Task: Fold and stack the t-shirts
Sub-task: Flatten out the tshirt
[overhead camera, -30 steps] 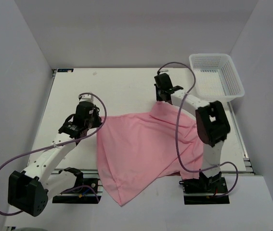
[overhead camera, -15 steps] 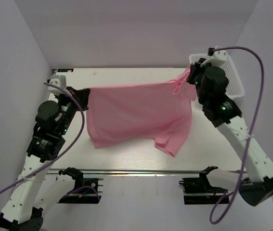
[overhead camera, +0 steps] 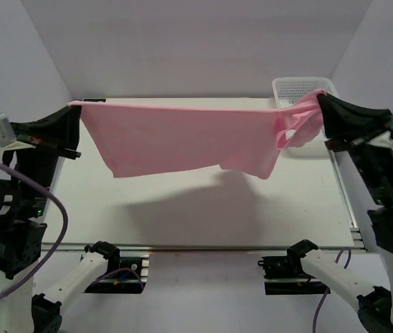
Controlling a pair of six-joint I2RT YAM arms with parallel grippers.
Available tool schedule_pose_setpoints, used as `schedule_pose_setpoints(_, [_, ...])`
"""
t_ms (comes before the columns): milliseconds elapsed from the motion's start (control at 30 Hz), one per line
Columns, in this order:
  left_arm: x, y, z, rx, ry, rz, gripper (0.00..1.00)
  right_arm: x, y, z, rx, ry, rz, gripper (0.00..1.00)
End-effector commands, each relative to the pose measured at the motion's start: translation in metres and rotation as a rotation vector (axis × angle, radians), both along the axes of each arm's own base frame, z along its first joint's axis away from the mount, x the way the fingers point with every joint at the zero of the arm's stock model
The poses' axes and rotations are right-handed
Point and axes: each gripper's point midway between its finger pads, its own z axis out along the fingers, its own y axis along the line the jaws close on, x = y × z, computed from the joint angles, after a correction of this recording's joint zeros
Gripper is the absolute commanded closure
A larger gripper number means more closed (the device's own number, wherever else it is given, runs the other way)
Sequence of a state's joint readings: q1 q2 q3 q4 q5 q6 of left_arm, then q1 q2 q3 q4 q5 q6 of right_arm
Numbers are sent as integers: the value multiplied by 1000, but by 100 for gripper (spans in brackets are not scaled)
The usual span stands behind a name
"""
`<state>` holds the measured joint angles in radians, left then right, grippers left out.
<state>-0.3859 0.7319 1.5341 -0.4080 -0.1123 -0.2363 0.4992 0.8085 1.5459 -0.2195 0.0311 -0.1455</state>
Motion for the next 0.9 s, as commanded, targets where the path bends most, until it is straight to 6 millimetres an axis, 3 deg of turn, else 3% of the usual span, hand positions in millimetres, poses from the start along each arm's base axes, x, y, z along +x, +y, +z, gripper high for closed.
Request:
schedule_pose_setpoints(0, [-15, 14, 11, 18, -15, 45, 100, -54, -5, 36, -125, -210, 62, 100])
schedule_pose_setpoints(33, [-21, 14, 13, 37, -21, 38, 100, -70, -11, 48, -133, -261, 63, 100])
schedule_pose_setpoints(67, [-36, 9, 27, 54, -73, -12, 100, -79, -8, 48, -167, -280, 88, 100])
schedule_pose_setpoints(100, [-43, 7, 31, 60, -85, -32, 100, -102, -13, 62, -159, -339, 118, 100])
schedule_pose_setpoints(200, [-61, 2, 46, 87, -134, -85, 100, -141, -11, 71, -190, -420, 212, 100])
schedule_pose_setpoints(300, [-68, 3, 52, 85, -157, -93, 100, -156, -22, 81, -164, -459, 191, 100])
schedule_pose_setpoints(400, [-67, 5, 50, 83, -146, -84, 100, -148, -26, 84, -148, -476, 146, 100])
schedule_pose_setpoints(467, [-53, 7, 43, 76, -108, -48, 100, -127, -20, 74, -161, -438, 125, 100])
schedule_pose_setpoints(500, [-36, 2, 35, 85, -69, -39, 100, -116, -15, 71, -167, -422, 122, 100])
schedule_pose_setpoints(533, [-20, 1, 24, 87, -32, -17, 100, -89, -1, 49, -200, -360, 129, 100])
schedule_pose_setpoints(600, [4, -1, 9, 88, 17, 17, 100, -70, 7, 42, -205, -355, 116, 100])
schedule_pose_setpoints(633, [30, -4, -13, 97, 89, 53, 100, -41, 22, 17, -245, -290, 125, 100])
schedule_pose_setpoints(700, [58, -4, -36, 88, 159, 112, 100, -2, 38, -9, -276, -233, 106, 100])
schedule_pose_setpoints(800, [121, 2, -109, 122, 355, 274, 100, 68, 61, -80, -365, -77, 65, 100])
schedule_pose_setpoints(833, [139, 2, -141, 139, 427, 316, 100, 90, 68, -92, -374, -55, 43, 100])
schedule_pose_setpoints(867, [153, 0, -162, 155, 478, 344, 100, 116, 76, -133, -415, 33, 36, 100])
